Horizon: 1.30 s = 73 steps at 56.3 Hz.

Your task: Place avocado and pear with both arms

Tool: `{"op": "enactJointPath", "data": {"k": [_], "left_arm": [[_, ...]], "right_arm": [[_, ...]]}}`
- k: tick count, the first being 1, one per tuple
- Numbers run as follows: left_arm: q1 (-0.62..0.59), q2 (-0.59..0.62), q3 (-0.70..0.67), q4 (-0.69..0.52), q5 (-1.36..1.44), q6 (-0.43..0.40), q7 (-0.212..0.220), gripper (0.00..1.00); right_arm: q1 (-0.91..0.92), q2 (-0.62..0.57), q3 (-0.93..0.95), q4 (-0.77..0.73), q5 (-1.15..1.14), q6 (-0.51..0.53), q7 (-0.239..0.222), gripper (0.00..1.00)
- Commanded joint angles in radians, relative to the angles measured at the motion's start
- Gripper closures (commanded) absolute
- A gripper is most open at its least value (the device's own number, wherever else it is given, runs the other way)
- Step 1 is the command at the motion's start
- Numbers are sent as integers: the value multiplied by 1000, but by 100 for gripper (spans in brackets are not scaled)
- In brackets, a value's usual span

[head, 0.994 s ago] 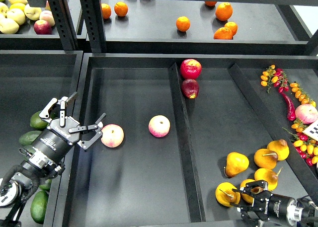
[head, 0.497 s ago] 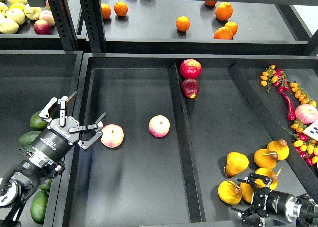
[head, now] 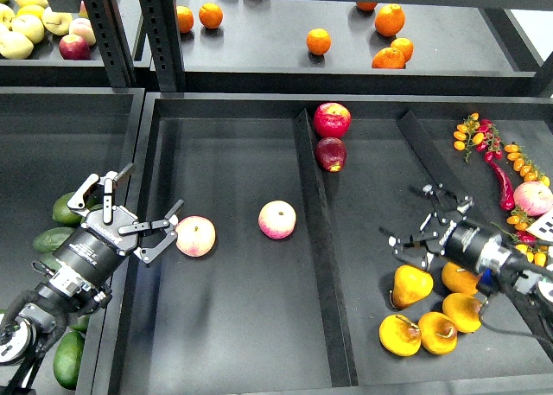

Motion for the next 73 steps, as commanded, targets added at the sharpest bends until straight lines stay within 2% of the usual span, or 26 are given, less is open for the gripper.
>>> {"op": "enactJointPath", "data": {"k": [1,9,24,34,35,36,40,43,49,60,69,73], "left_arm": [[1,0,0,2,0,0,0,1],[1,0,-6,8,0,0,0,1],[-1,0,3,52,-14,0,0,1],[-15,0,51,81,-58,0,0,1],[-21,0,52,86,-58,0,-7,1],[-25,0,51,89,-60,0,-10,1],[-36,0,51,104,-60,0,-16,1],[-42,0,49,112,-61,0,-19,1],[-44,0,44,117,-61,0,-25,1],[-44,0,41,112,-61,0,-58,1],[-33,0,38,97,-66,0,-101,1],[-21,0,38,94,-66,0,-110,1]], "right_arm": [[47,102,138,-72,-3,-14,0,4],[67,177,233,-124,-3,-11,0,1],[46,280,339,-115,-9,-11,0,1],[32,336,382,-96,-136,-58,0,0],[32,353,395,-93,-142,-66,5,0],[30,372,406,-89,-147,-72,39,0],[15,406,440,-58,-153,-81,116,0],[-23,406,449,-11,-152,-78,139,0],[-129,406,451,101,-152,-72,150,0],[-328,406,449,263,-152,-55,151,0],[-477,406,431,329,-155,41,151,0],[-516,406,420,326,-156,95,138,0]]}}
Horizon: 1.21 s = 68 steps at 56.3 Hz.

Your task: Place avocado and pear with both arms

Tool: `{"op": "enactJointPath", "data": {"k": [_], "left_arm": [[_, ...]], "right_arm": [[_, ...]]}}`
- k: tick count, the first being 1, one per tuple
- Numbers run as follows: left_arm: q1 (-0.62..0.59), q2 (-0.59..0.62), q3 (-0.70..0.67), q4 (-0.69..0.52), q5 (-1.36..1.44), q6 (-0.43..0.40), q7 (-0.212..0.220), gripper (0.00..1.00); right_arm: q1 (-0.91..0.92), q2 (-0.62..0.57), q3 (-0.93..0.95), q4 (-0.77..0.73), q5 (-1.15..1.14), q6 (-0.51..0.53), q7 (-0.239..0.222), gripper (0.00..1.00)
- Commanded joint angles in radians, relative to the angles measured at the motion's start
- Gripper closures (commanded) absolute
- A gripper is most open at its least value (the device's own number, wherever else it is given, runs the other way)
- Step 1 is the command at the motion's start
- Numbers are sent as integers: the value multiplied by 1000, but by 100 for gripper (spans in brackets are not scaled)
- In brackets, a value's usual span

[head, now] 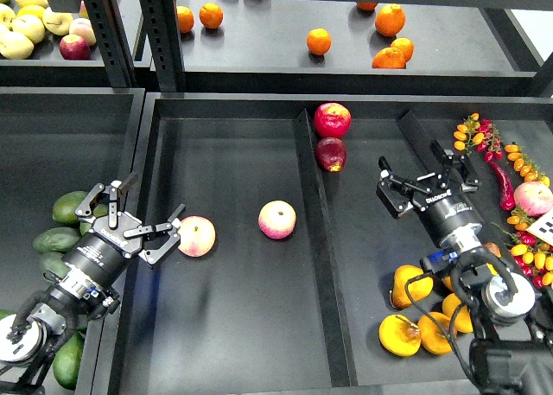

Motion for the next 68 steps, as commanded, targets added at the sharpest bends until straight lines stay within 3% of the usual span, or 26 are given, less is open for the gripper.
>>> {"op": "enactJointPath", "data": {"k": [1,12,21,47,68], "left_arm": [[20,0,-1,-8,-1,0,-21,1],[32,0,27,-13,-1,0,-35,1],[-6,0,32,-30,-1,0,-99,1],[-39,0,32,-115,1,0,-101,1],[41,0,30,-169,10,24,-102,1]], "right_arm": [[-80,0,-26,5,-2,90,-16,0],[-112,0,-156,6,1,136,-8,0],[-75,0,-184,17,6,116,-2,0],[76,0,-138,28,137,-27,-3,0],[93,0,-136,31,191,-17,-3,0]]}}
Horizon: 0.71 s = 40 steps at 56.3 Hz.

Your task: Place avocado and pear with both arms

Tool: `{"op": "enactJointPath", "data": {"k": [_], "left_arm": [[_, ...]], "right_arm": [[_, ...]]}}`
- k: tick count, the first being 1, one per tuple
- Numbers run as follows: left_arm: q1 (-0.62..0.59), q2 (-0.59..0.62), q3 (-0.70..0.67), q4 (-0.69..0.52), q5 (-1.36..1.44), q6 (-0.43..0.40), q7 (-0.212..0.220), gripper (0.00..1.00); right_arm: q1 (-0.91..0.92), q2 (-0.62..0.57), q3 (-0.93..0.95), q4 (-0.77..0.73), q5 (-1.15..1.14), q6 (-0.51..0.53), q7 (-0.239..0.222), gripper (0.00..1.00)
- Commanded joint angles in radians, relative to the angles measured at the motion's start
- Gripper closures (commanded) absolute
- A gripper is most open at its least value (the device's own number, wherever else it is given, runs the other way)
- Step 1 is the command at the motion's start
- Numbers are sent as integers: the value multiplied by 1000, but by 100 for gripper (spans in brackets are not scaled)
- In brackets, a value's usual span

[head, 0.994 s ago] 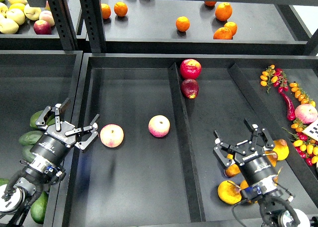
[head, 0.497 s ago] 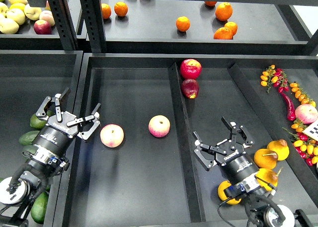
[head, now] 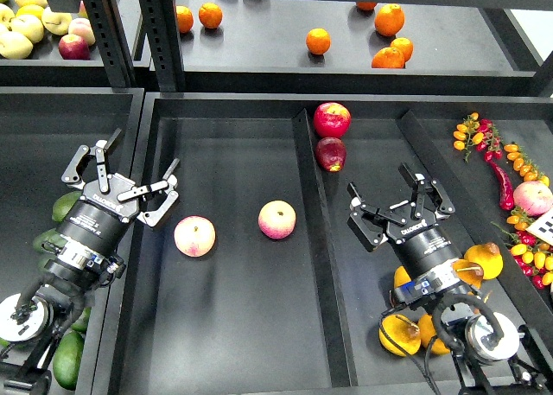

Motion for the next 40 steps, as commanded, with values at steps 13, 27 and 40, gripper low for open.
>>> {"op": "enactJointPath", "data": {"k": [13,27,40], "left_arm": [[35,0,35,-17,6,-2,-2,1],[35,0,69,-25,6,-3,-2,1],[41,0,77,-25,6,-5,-2,1]], "right_arm": [[-3,0,-43,0,2,8,1,0],[-3,0,-52,0,2,8,1,0],[-5,0,-52,0,2,8,1,0]]}}
